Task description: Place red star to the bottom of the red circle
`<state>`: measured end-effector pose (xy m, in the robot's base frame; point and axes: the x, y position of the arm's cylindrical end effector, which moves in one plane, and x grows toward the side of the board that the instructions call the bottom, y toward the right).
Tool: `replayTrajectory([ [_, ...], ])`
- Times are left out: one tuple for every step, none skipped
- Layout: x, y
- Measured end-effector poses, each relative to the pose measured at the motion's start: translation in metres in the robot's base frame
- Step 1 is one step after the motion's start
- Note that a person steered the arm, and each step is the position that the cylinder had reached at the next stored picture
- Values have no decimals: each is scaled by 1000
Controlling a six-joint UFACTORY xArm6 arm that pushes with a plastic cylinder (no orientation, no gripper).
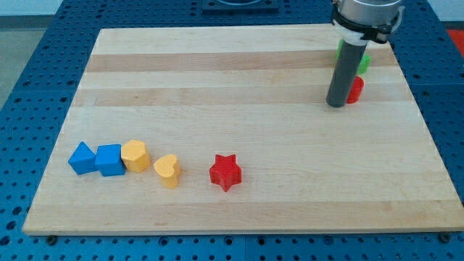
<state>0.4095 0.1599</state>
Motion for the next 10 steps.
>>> replayTrajectory([
  [-8,21],
  [-16,38],
  [-5,38],
  [16,41],
  [58,44],
  [141,7],
  [195,-61],
  [209,-118],
  [208,-170],
  [178,-179],
])
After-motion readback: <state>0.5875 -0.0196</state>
